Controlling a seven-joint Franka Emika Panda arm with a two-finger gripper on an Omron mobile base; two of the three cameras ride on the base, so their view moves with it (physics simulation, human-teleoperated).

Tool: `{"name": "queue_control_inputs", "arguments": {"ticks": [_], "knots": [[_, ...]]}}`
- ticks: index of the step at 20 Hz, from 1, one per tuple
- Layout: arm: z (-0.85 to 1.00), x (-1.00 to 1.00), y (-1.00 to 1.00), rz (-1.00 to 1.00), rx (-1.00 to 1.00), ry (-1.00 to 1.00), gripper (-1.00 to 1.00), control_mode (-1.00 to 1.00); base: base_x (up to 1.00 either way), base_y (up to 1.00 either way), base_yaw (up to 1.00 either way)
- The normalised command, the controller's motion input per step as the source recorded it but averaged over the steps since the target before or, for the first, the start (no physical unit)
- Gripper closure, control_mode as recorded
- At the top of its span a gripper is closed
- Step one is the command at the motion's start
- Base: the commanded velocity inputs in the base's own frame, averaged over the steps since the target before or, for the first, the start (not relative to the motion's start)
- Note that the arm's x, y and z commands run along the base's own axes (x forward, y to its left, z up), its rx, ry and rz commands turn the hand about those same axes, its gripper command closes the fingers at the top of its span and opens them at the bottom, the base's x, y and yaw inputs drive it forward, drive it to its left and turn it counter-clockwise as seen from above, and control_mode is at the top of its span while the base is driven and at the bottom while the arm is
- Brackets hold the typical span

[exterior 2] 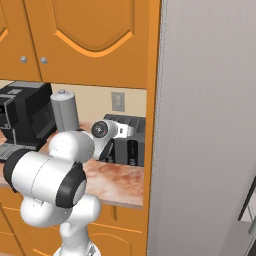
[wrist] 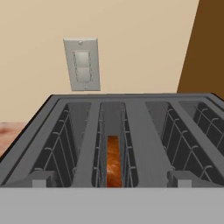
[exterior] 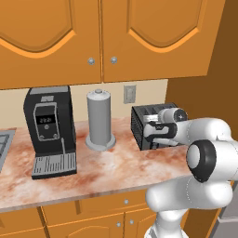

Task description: Start the toaster. Once the lever pops up, take the bread to the plate on the dining counter.

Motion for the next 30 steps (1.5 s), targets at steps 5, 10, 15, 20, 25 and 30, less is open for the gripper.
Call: {"name": "queue_control_inputs", "arguments": {"ticks": [5, 10, 15, 20, 25, 30], "knots": [[0.00, 0.00, 0.00, 0.00, 0.00, 0.00, -1.00, -1.00, 0.00, 0.00, 0.00], [0.00, 0.00, 0.00, 0.00, 0.00, 0.00, -1.00, -1.00, 0.00, 0.00, 0.00], [0.00, 0.00, 0.00, 0.00, 0.00, 0.00, -1.00, -1.00, 0.00, 0.00, 0.00], [0.00, 0.00, 0.00, 0.00, 0.00, 0.00, -1.00, -1.00, 0.00, 0.00, 0.00], [0.00, 0.00, 0.00, 0.00, 0.00, 0.00, -1.00, -1.00, 0.00, 0.00, 0.00], [0.00, 0.00, 0.00, 0.00, 0.00, 0.00, -1.00, -1.00, 0.00, 0.00, 0.00]]}}
